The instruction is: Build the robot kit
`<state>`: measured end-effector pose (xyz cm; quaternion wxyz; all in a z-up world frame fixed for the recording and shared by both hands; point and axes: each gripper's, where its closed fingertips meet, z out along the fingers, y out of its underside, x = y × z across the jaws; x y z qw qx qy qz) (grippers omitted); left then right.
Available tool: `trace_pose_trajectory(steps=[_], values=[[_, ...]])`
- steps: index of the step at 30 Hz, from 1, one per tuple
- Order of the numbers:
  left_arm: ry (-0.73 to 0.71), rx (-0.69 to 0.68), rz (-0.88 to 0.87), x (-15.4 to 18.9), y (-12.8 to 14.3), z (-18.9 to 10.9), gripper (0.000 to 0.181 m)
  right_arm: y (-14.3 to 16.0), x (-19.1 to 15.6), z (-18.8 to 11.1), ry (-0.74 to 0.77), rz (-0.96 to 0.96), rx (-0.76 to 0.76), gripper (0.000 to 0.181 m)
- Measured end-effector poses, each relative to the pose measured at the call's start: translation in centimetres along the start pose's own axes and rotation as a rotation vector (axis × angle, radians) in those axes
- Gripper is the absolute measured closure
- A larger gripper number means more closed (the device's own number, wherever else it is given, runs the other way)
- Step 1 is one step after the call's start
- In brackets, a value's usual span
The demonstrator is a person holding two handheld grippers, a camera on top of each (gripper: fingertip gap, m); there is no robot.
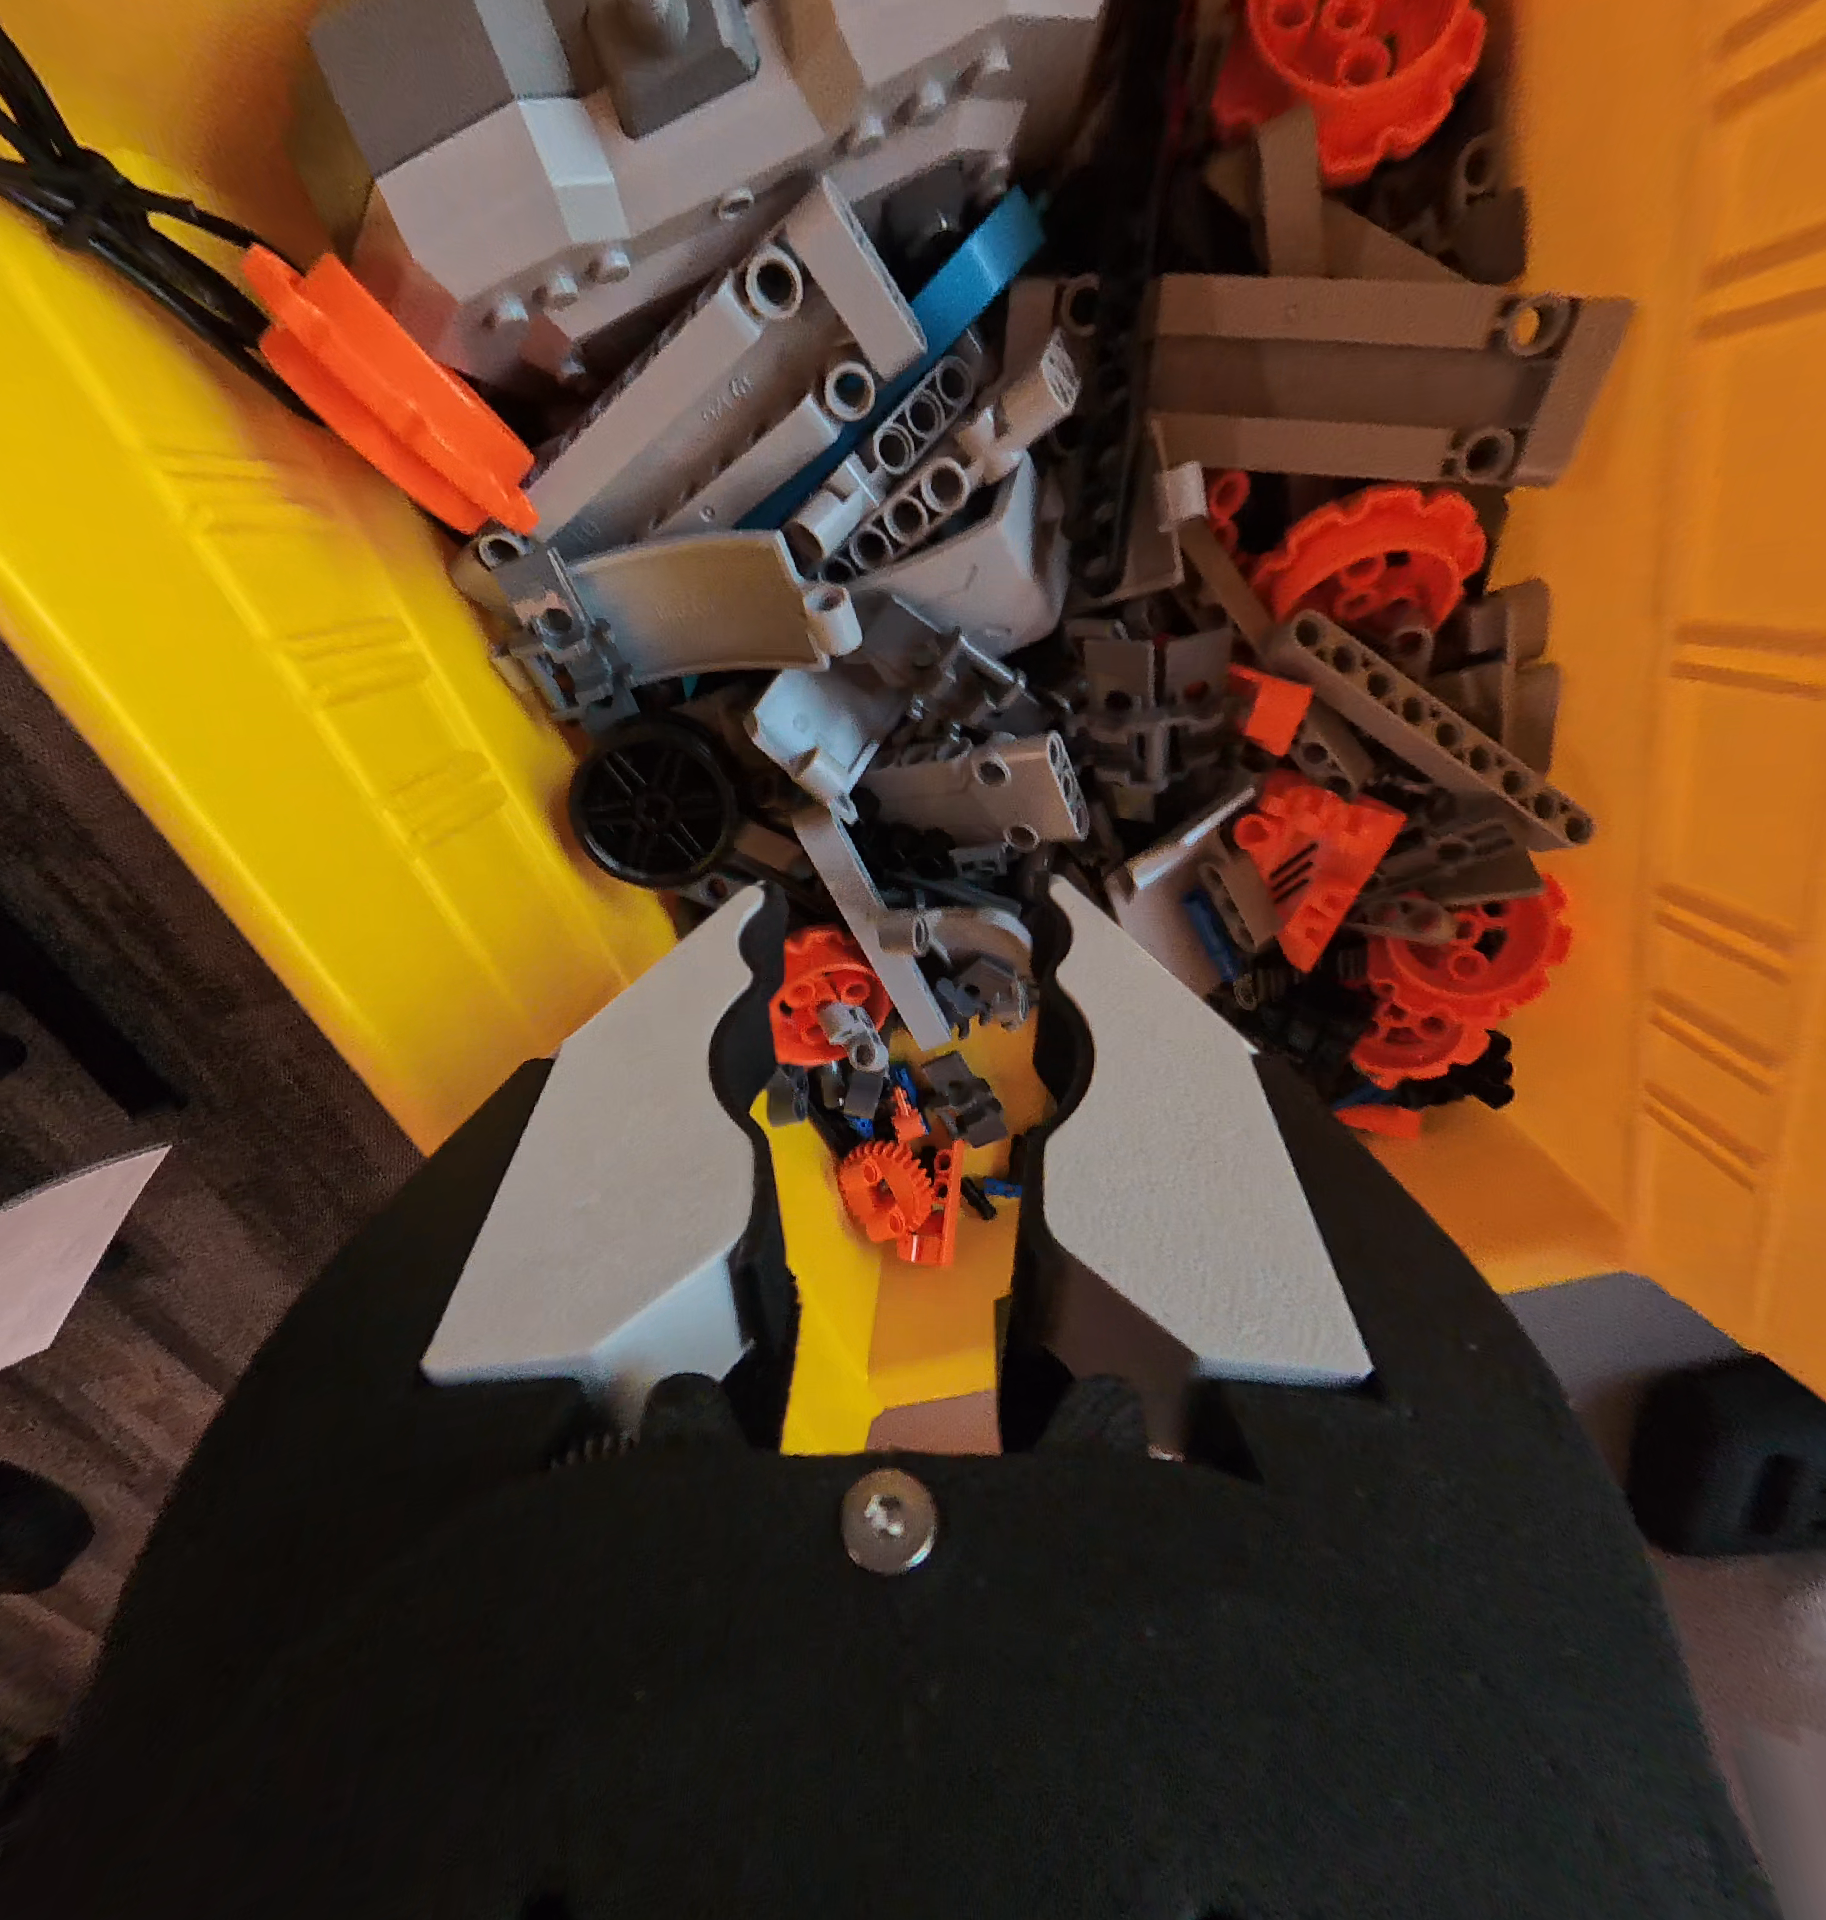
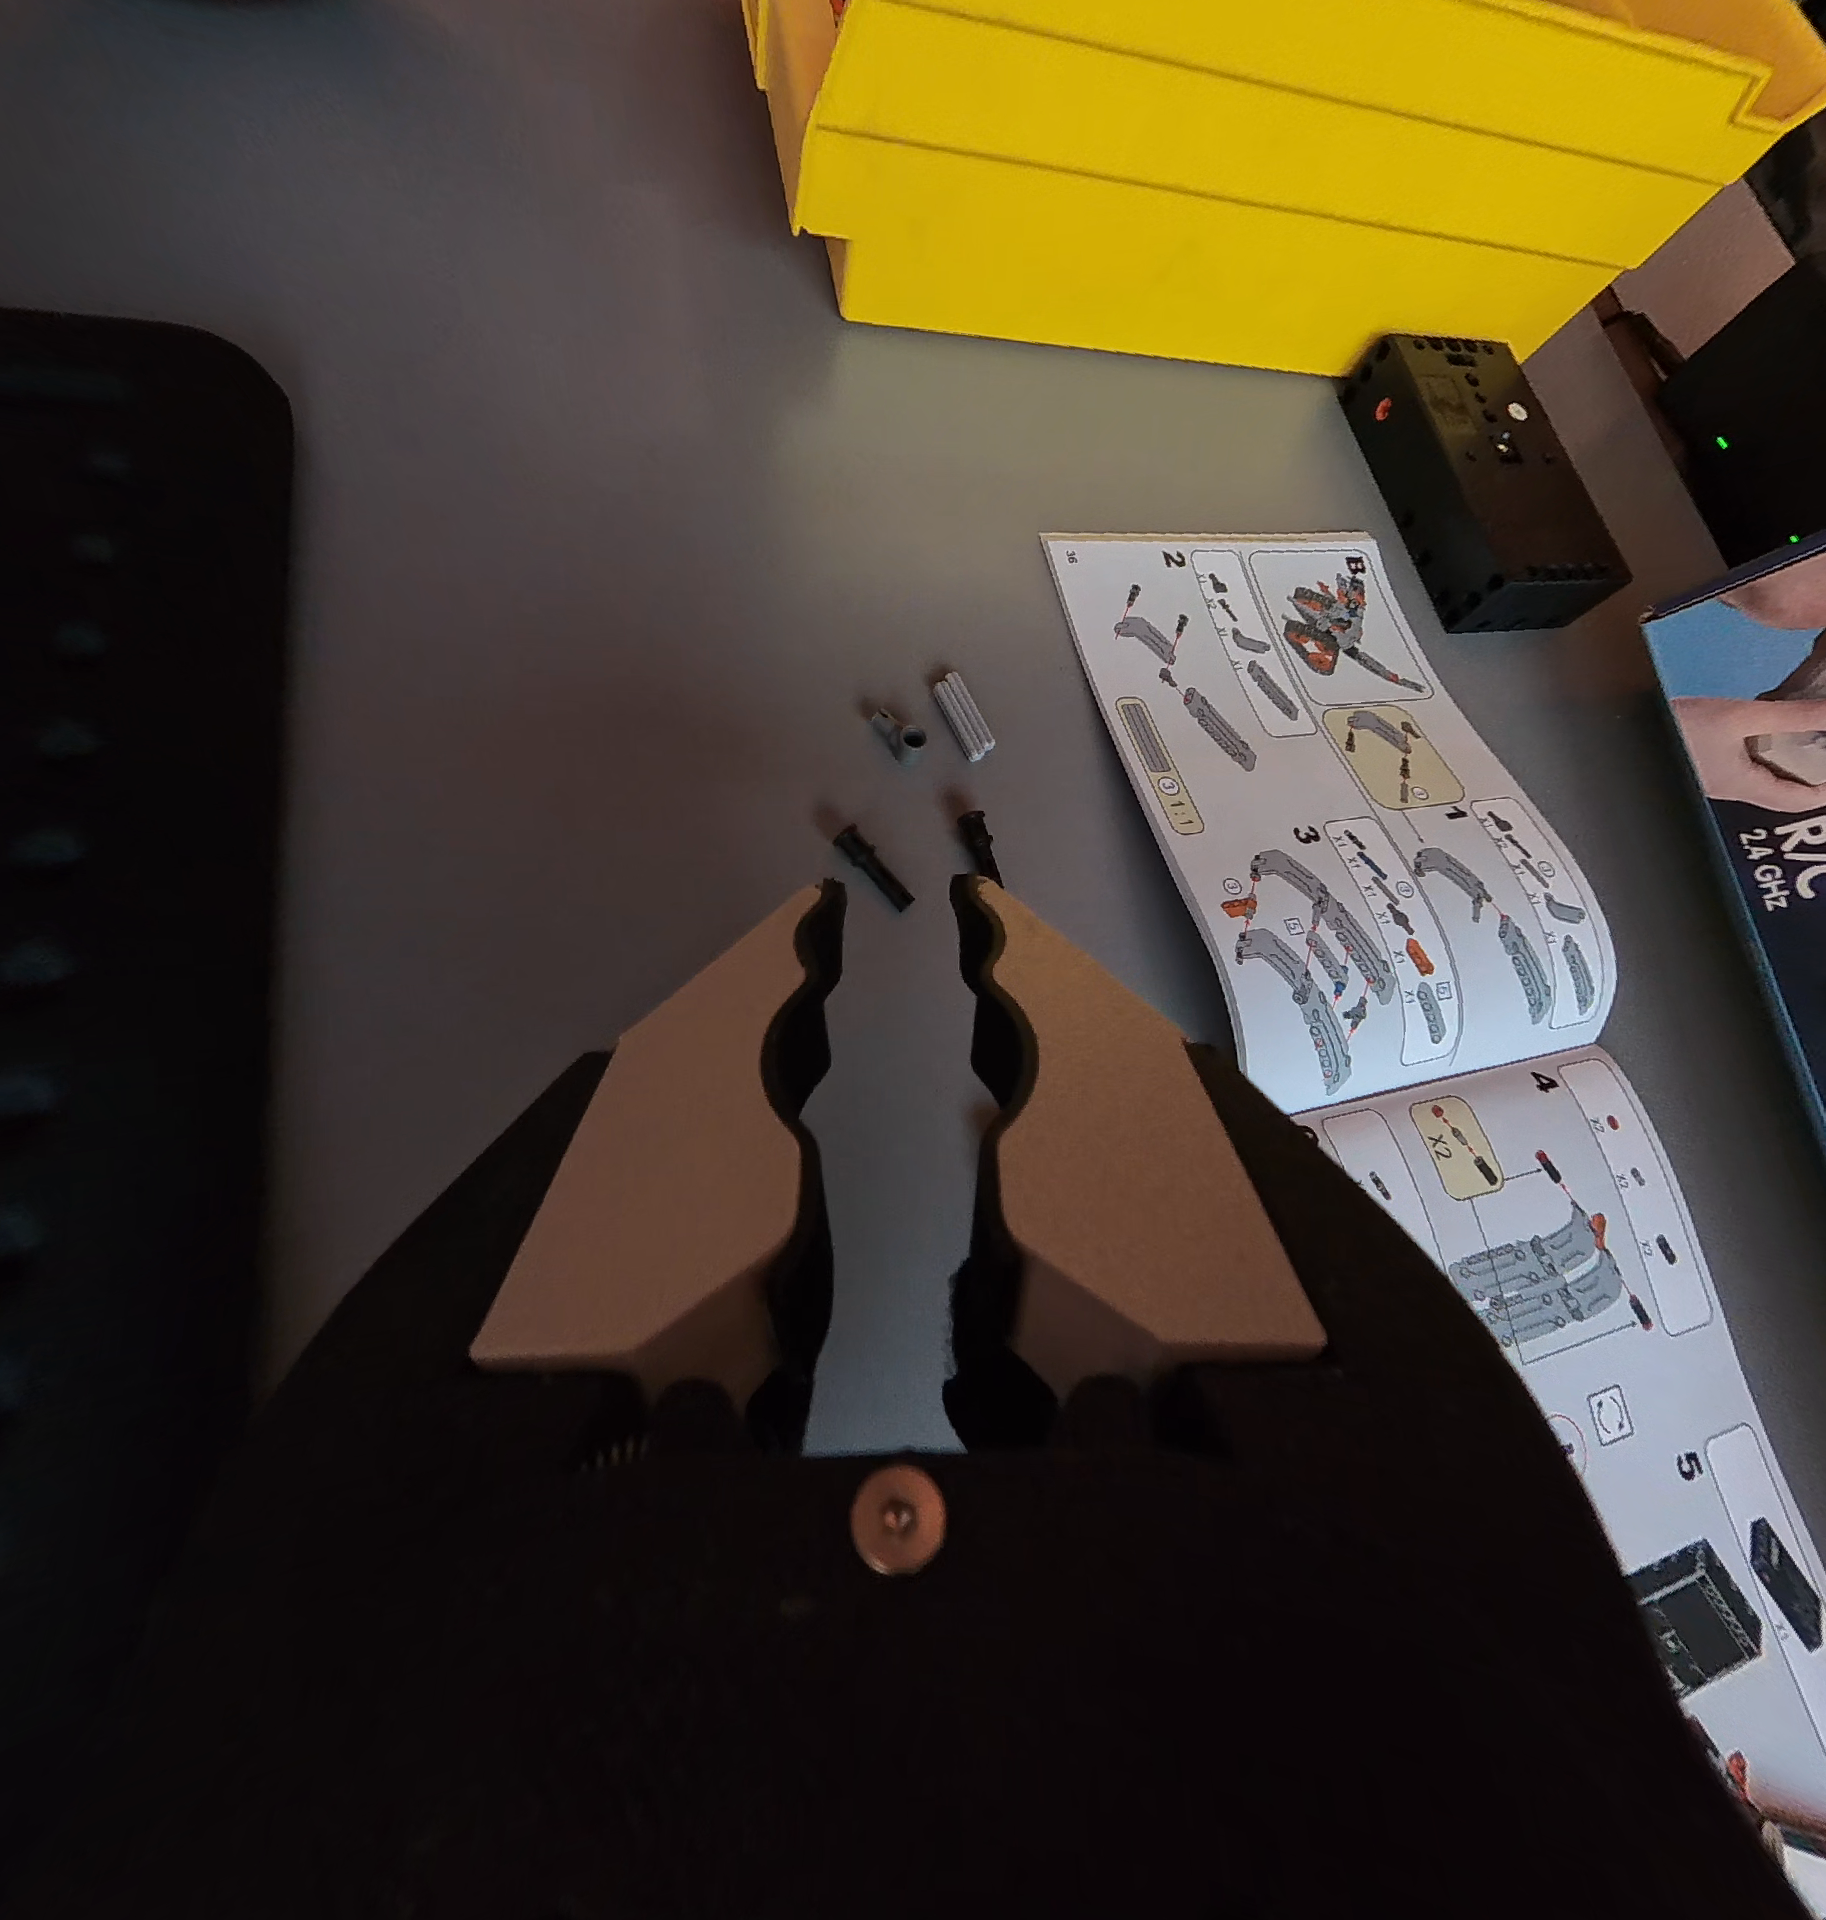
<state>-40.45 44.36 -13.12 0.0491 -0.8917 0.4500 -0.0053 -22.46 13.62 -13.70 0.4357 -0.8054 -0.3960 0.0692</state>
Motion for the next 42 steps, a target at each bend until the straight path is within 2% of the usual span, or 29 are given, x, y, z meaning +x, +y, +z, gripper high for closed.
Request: trace_pose_trajectory(steps=[5, 7, 10, 14, 16, 18, 20, 23, 26, 30, 31, 35, 38, 42], values=[[-0.023, -0.08, -0.013, -0.1, 0.2, 1.8, 0.127, 0.2, 0.0, 0.1, -0.006, 0.005, -0.006, 0.16], [-0.049, -0.128, -0.007, -0.4, 0.8, 2.2, 0.129, 0.3, 0.0, 0.2, -0.007, 0.005, -0.01, 0.16], [-0.033, -0.146, 0.009, 0.2, 1.1, 2.4, 0.141, 0.4, -0.1, 0.2, -0.007, 0.001, -0.016, 0.16], [-0.061, -0.132, -0.01, 0.3, 2.3, 0.6, 0.151, 0.7, -0.1, 0.2, -0.005, -0.009, -0.031, 0.16], [-0.07, -0.12, -0.062, -0.1, 2.9, 0.1, 0.155, 0.8, -0.2, 0.2, -0.009, -0.009, -0.034, 0.16], [-0.048, -0.172, -0.128, -0.3, 4.0, 0.4, 0.16, 0.7, -0.3, 0.2, -0.01, -0.014, -0.033, 0.16], [-0.019, -0.178, -0.145, -0.3, 3.9, 0.8, 0.164, 0.7, -0.4, 0.2, -0.01, -0.019, -0.037, 0.16], [-0.022, -0.189, -0.184, -0.9, 3.9, 1.4, 0.146, 0.8, -0.4, 0.1, -0.008, -0.026, -0.043, 0.16], [0.007, -0.237, -0.184, -0.5, 4.6, 1.8, 0.151, 0.8, -0.5, 0.2, -0.011, -0.027, -0.044, 0.161], [0.009, -0.258, -0.121, 0.1, 4.7, 2.0, 0.143, 0.9, -0.5, 0.2, -0.012, -0.031, -0.05, 0.161], [0.009, -0.266, -0.094, 0.3, 4.8, 2.1, 0.147, 0.9, -0.5, 0.2, -0.012, -0.031, -0.049, 0.161], [0.087, -0.297, 0.025, 2.8, 5.0, 2.3, 0.155, 0.9, -0.5, 0.2, -0.012, -0.027, -0.049, 0.161], [0.147, -0.262, 0.076, 4.4, 4.6, 1.8, 0.155, 1.0, -0.5, 0.2, -0.014, -0.028, -0.054, 0.161], [0.094, -0.187, 0.045, 3.2, 4.3, 0.3, 0.133, 1.0, -0.6, 0.3, -0.017, -0.031, -0.058, 0.161]])
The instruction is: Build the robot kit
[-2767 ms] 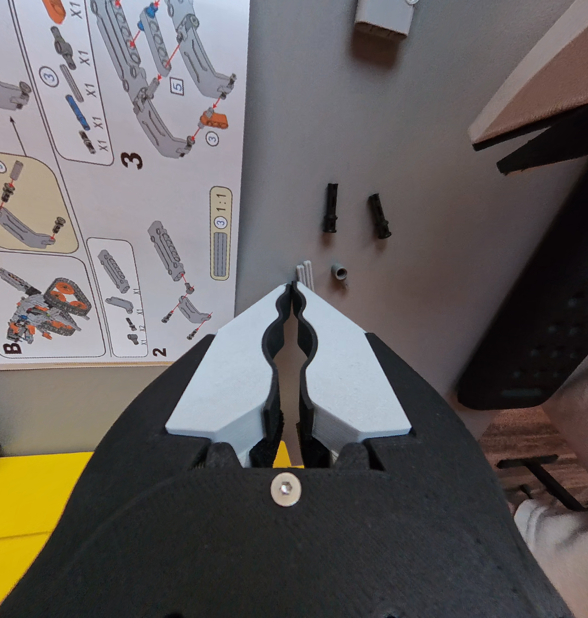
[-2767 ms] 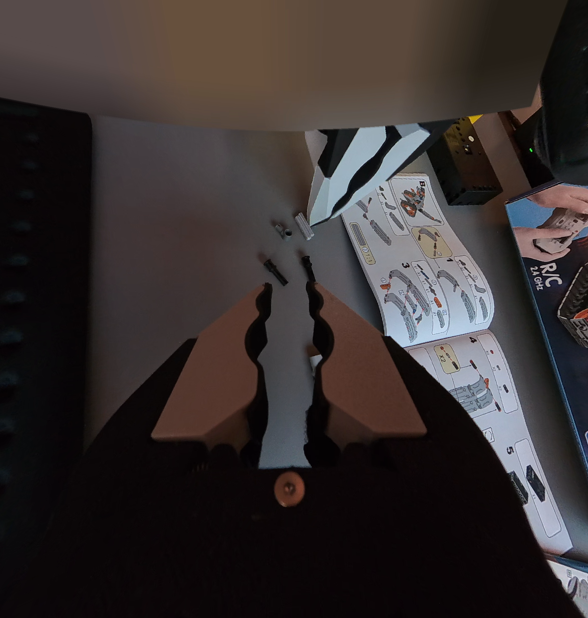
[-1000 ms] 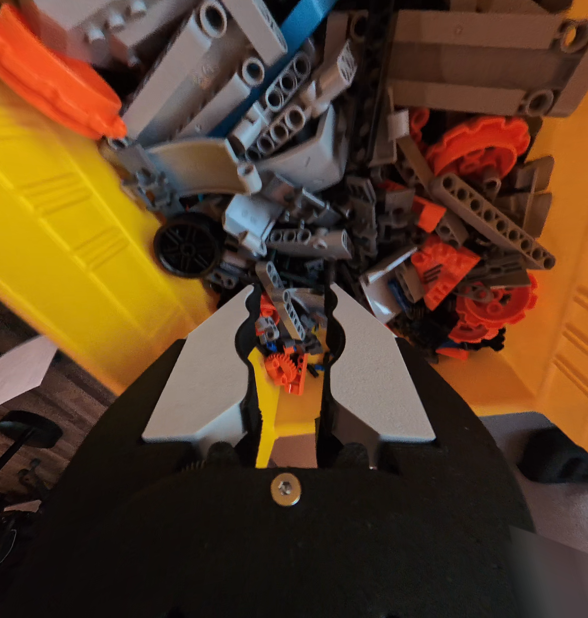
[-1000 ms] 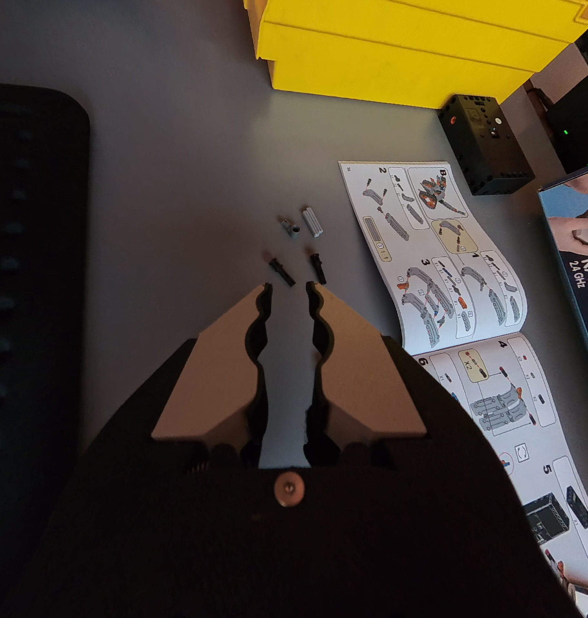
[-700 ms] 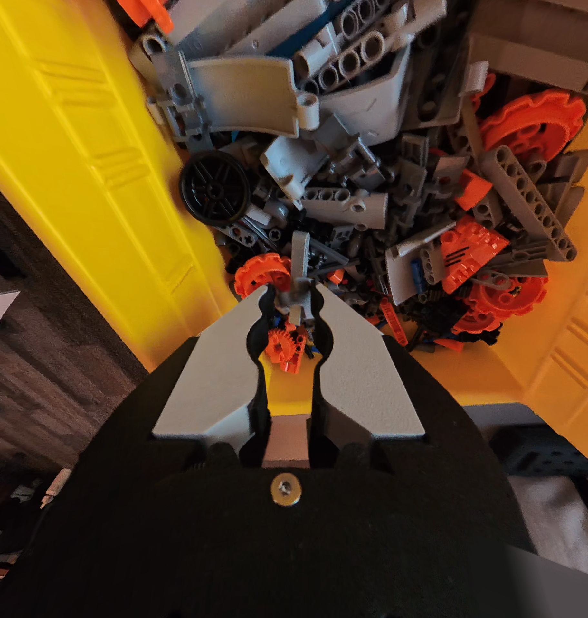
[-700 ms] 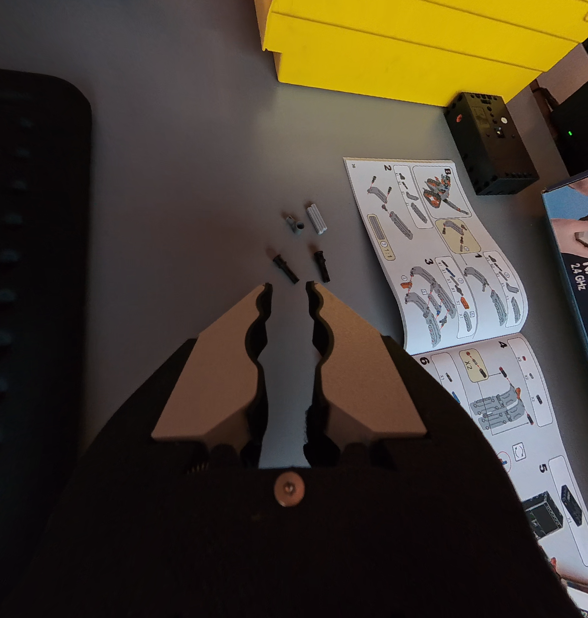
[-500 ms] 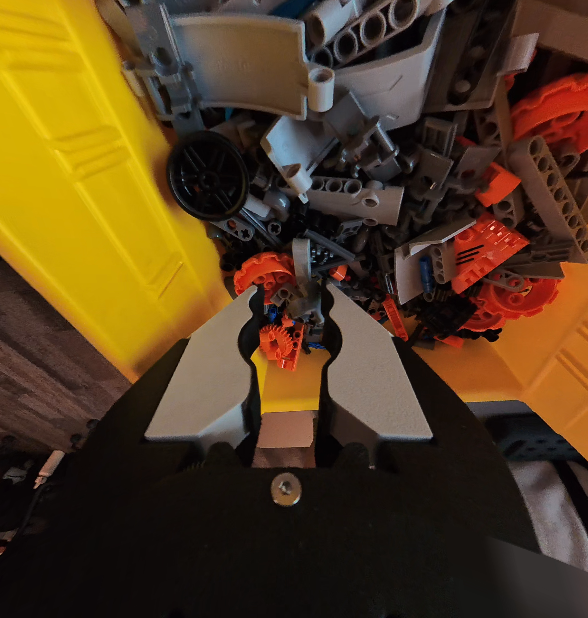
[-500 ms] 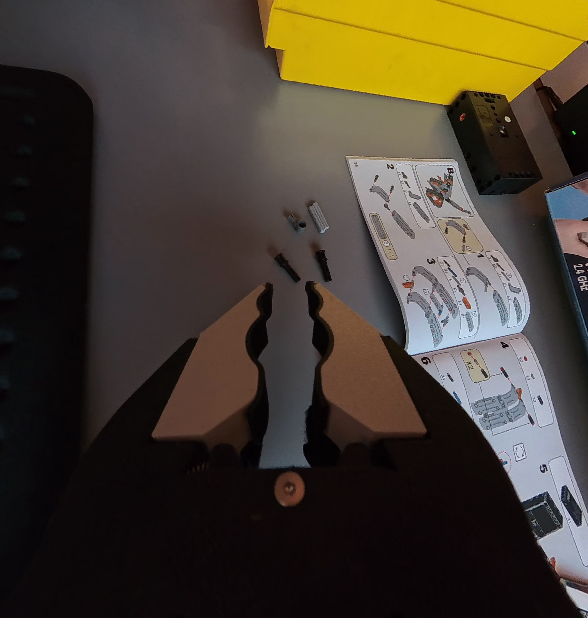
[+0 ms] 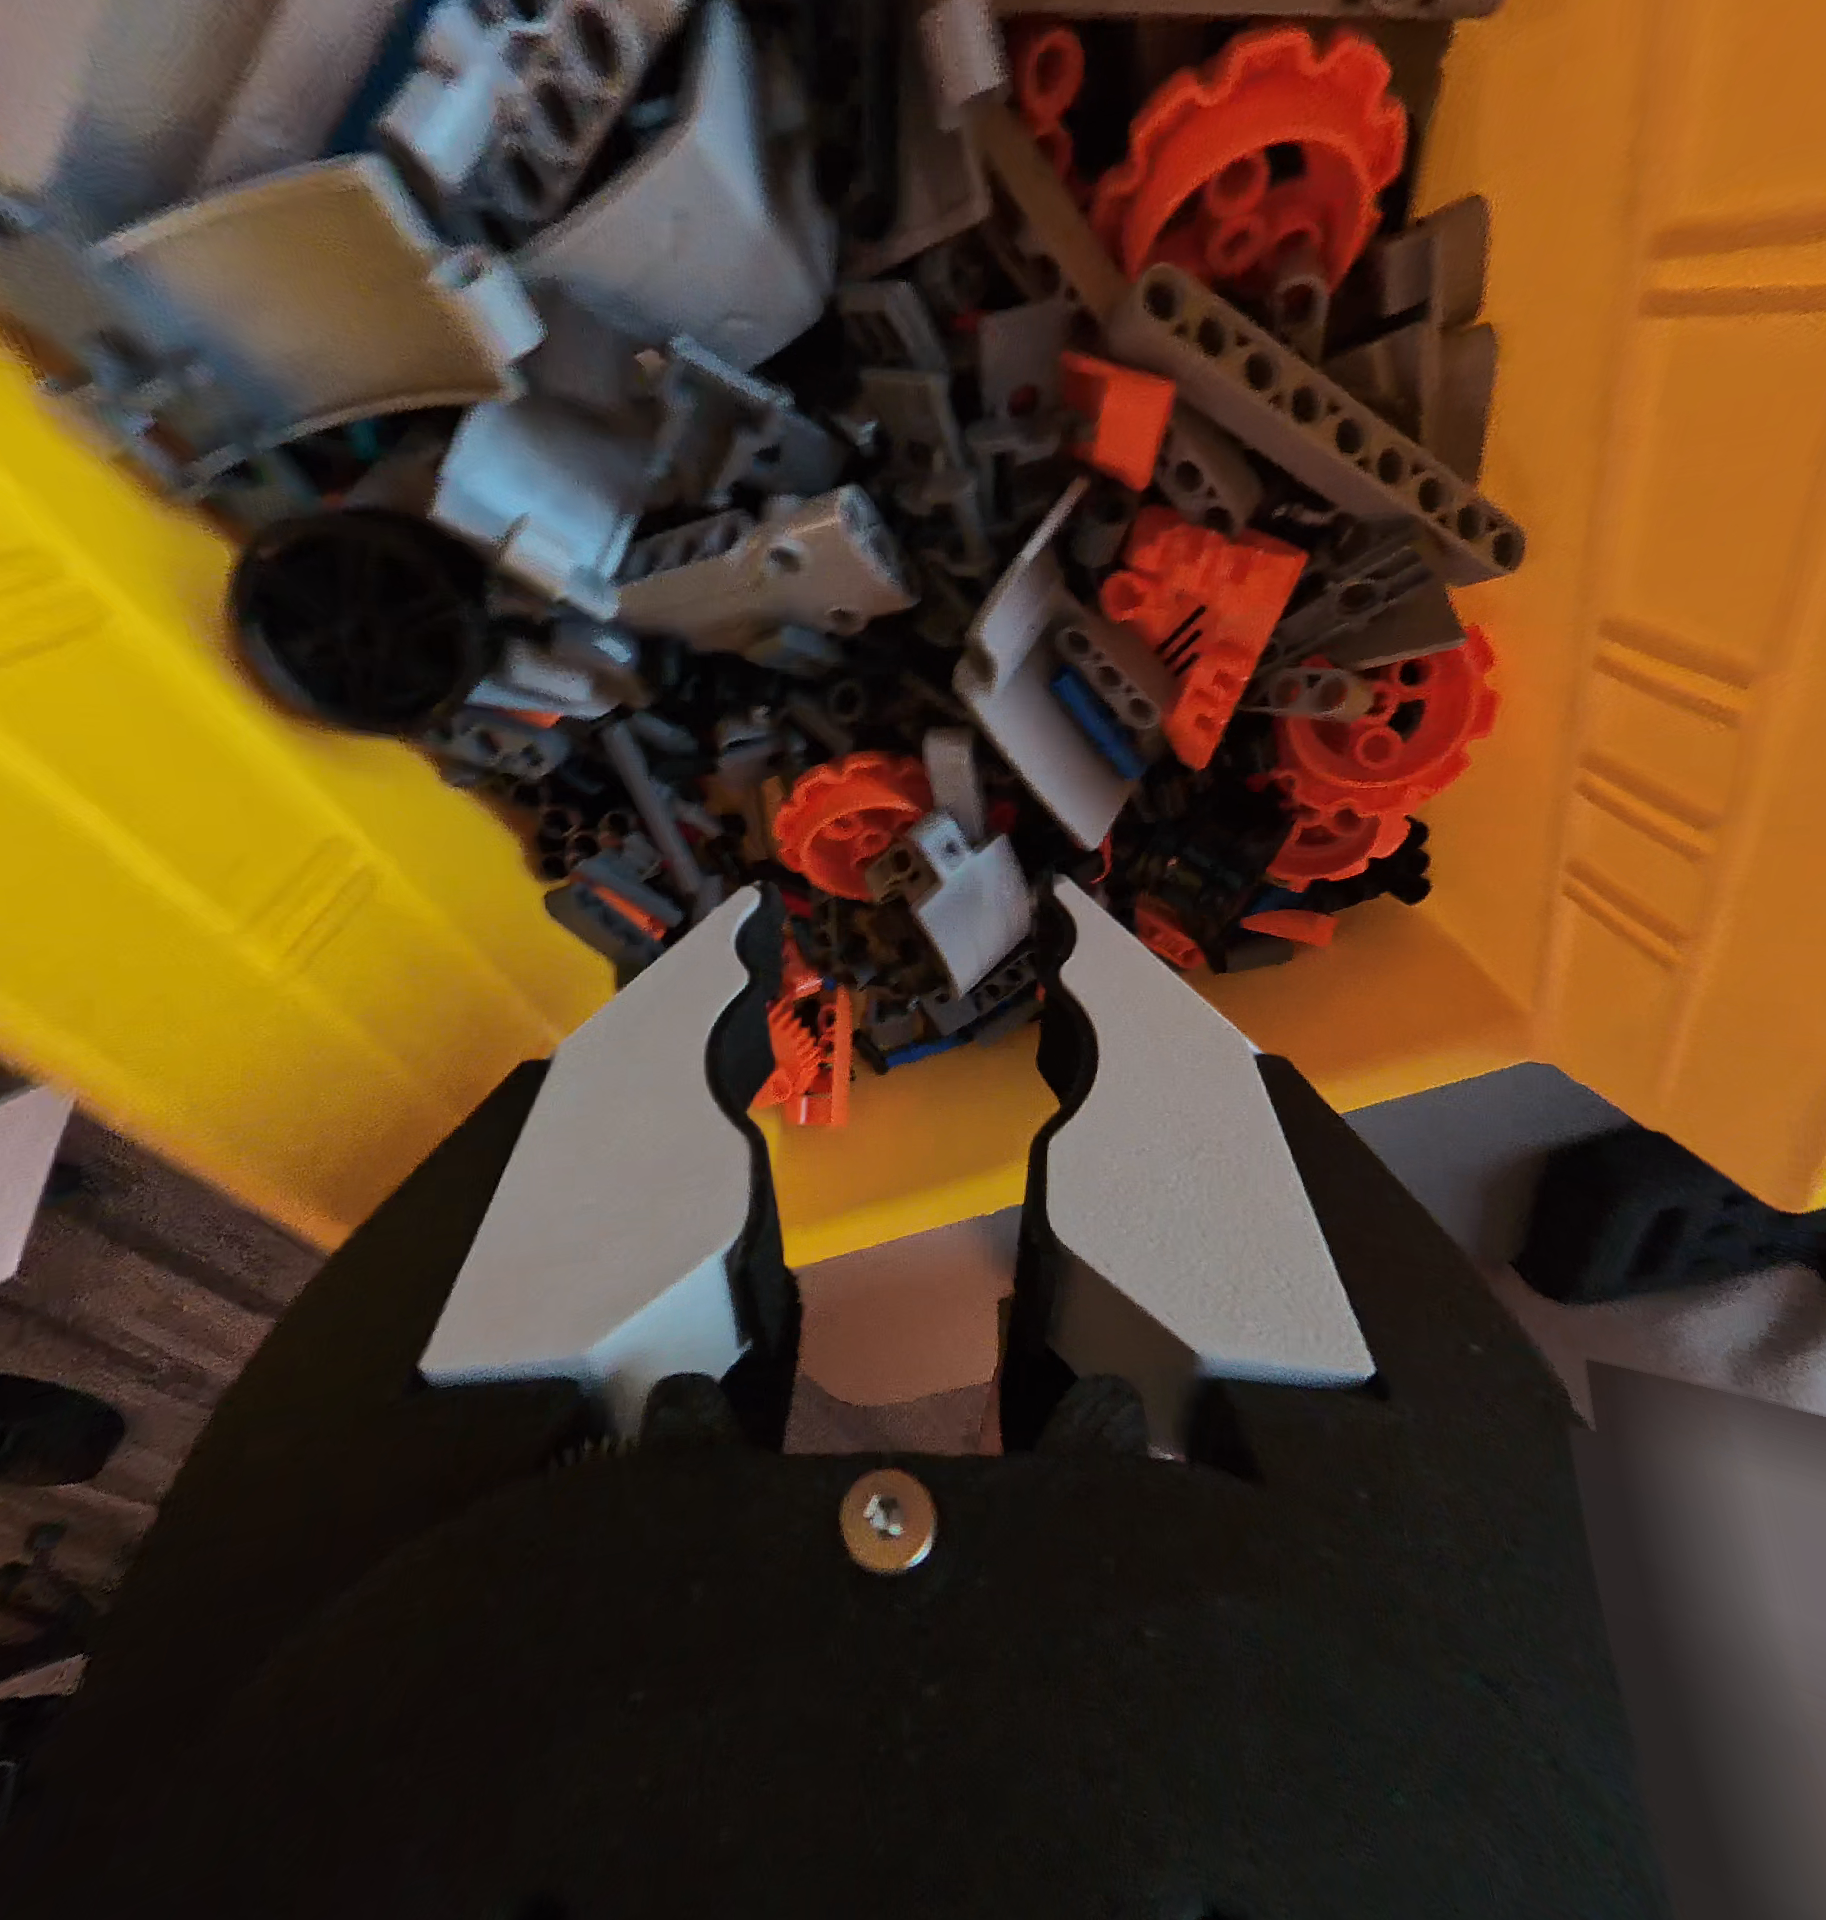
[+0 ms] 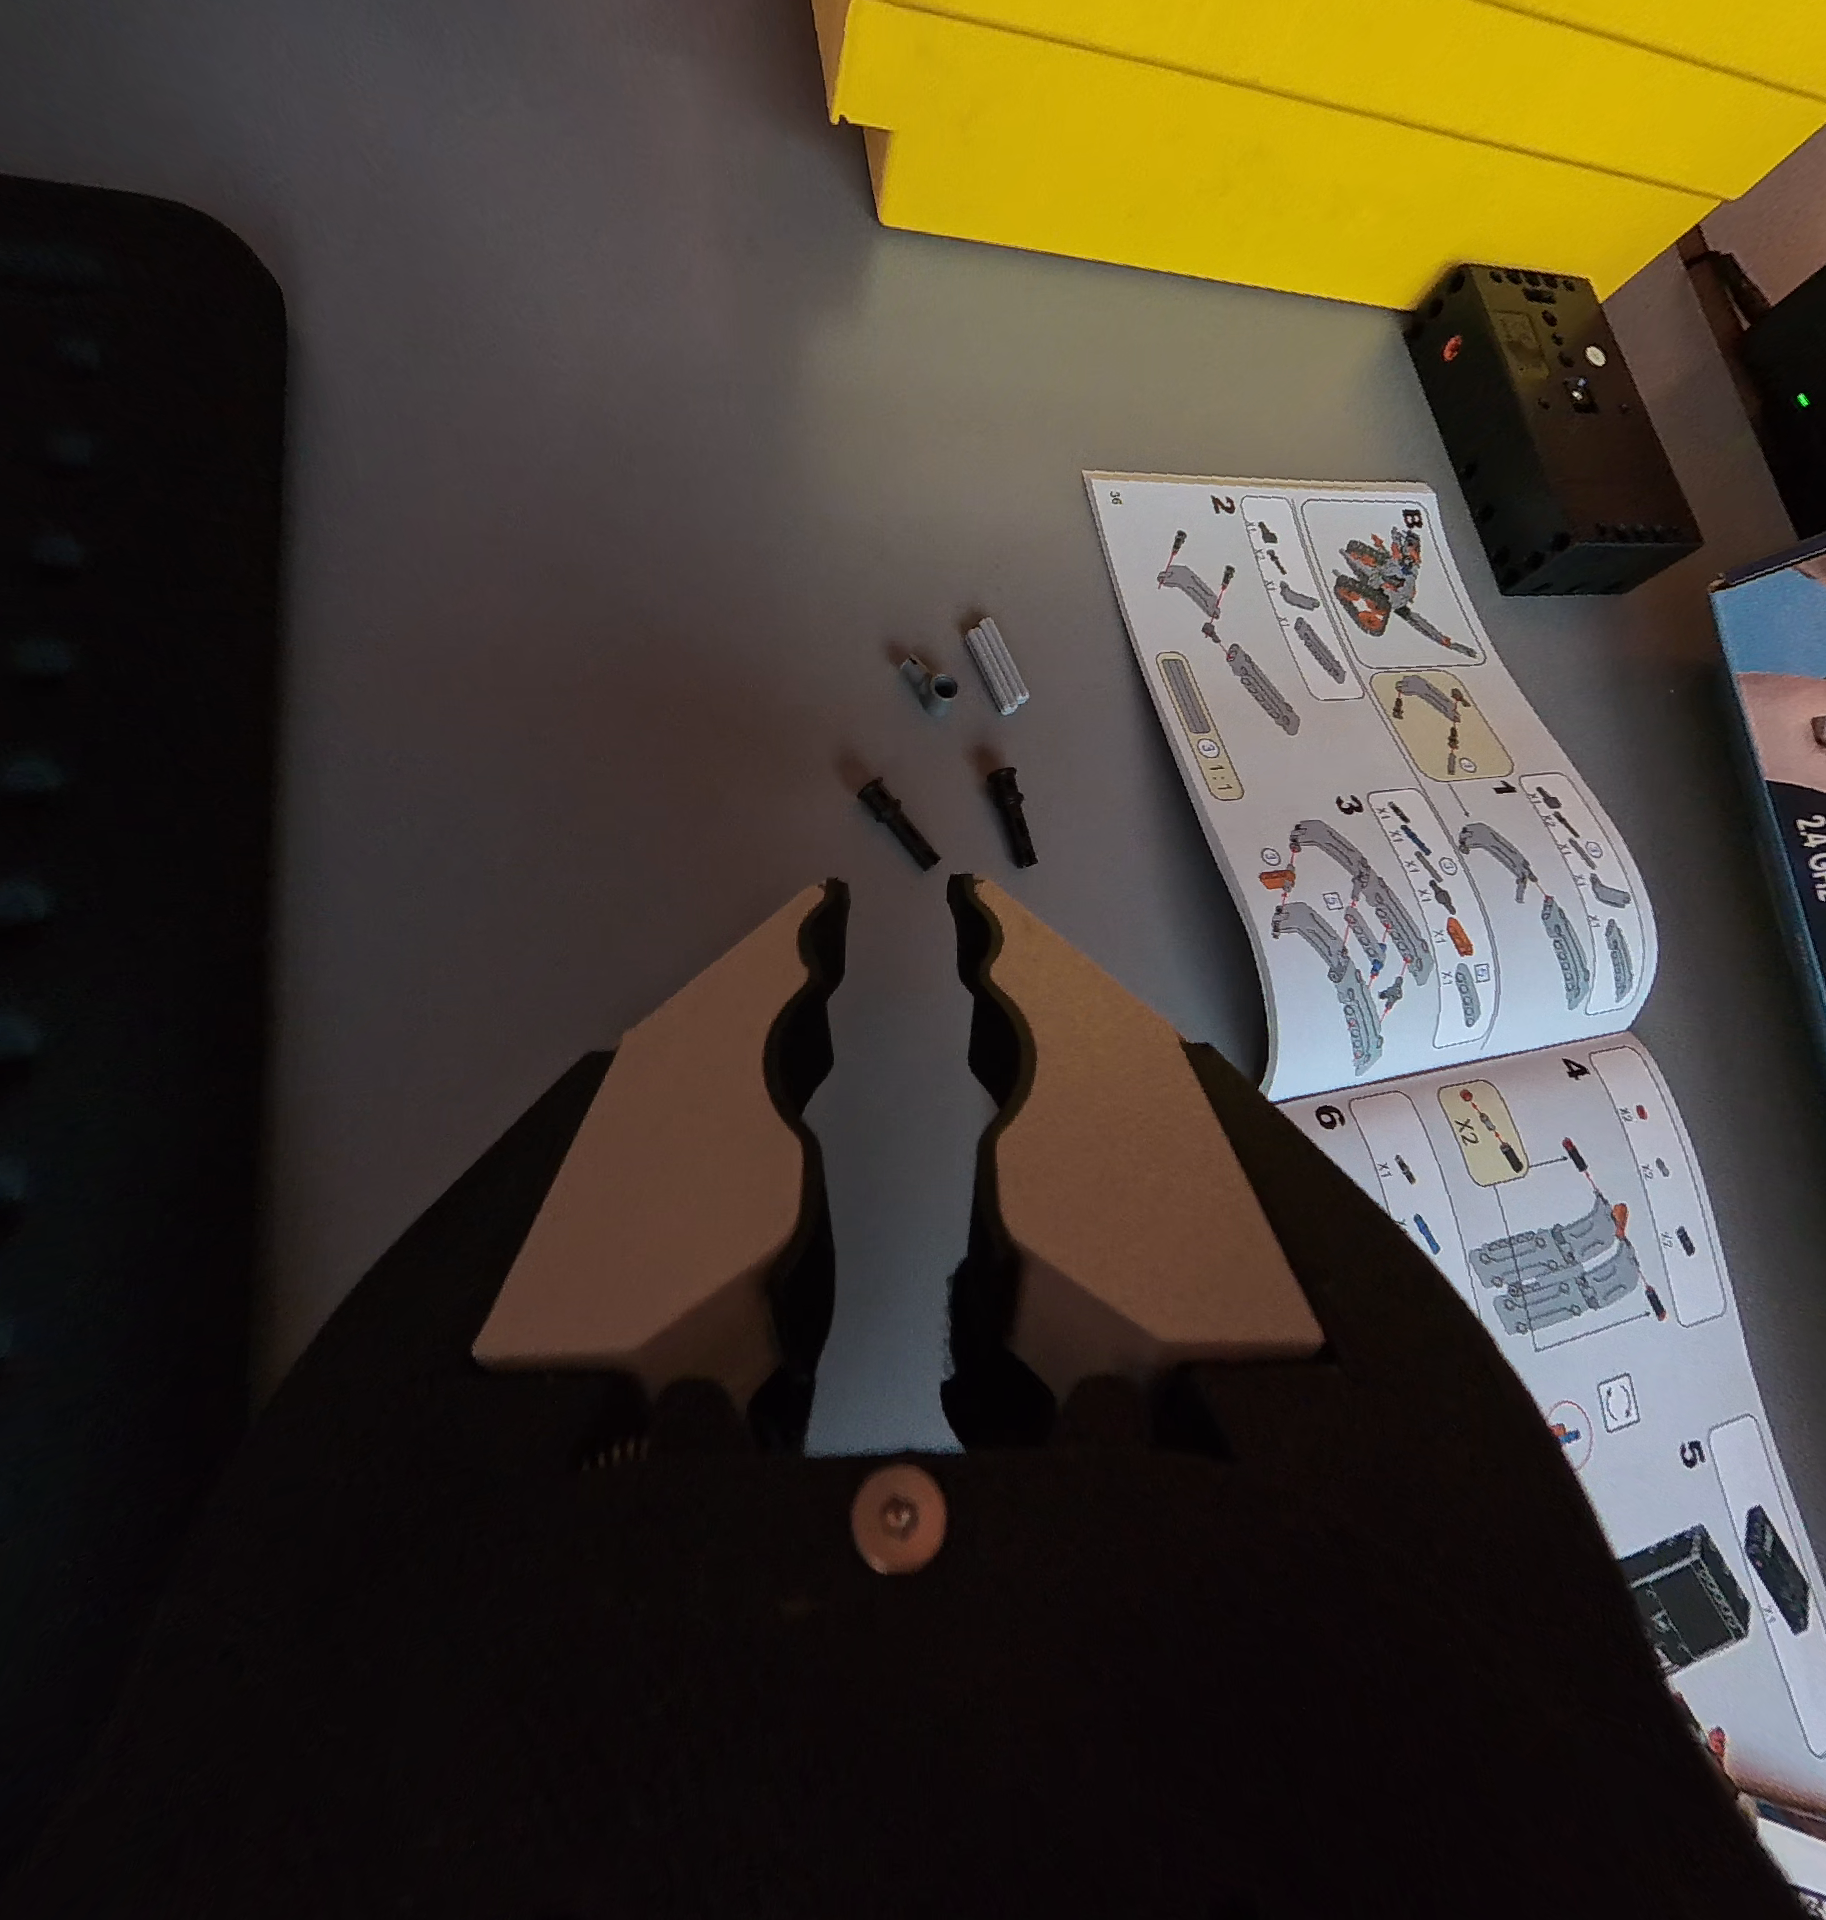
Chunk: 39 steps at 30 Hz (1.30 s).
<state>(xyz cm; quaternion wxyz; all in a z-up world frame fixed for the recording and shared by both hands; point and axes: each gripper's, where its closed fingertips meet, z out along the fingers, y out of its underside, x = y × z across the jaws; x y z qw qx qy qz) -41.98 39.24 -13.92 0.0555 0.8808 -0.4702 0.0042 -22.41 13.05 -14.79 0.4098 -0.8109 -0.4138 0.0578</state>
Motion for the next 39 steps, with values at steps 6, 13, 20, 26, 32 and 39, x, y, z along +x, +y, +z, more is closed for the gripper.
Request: trace_pose_trajectory(steps=[6, 13, 20, 26, 32, 39], values=[[-0.08, 0.084, -0.18, -4.1, 0.0, -1.4, 0.144, 0.1, -0.1, 0.1, 0.001, -0.007, -0.011, 0.161], [-0.085, 0.036, -0.167, -4.9, -0.6, -0.1, 0.154, 0.2, 0.0, 0.0, 0.004, -0.009, -0.012, 0.161], [-0.086, 0.021, -0.082, -4.0, -2.2, 1.1, 0.158, 0.3, -0.1, 0.1, 0.002, -0.012, -0.019, 0.161], [-0.134, -0.084, -0.097, -5.1, -1.3, 2.6, 0.163, 0.4, -0.1, 0.2, -0.001, -0.009, -0.024, 0.161], [-0.139, -0.083, -0.091, -5.4, -1.3, 2.5, 0.171, 0.5, -0.1, 0.3, -0.006, -0.008, -0.026, 0.161], [-0.097, -0.007, -0.047, -4.0, -2.0, 1.5, 0.154, 0.7, -0.1, 0.4, -0.012, -0.003, -0.03, 0.161]])
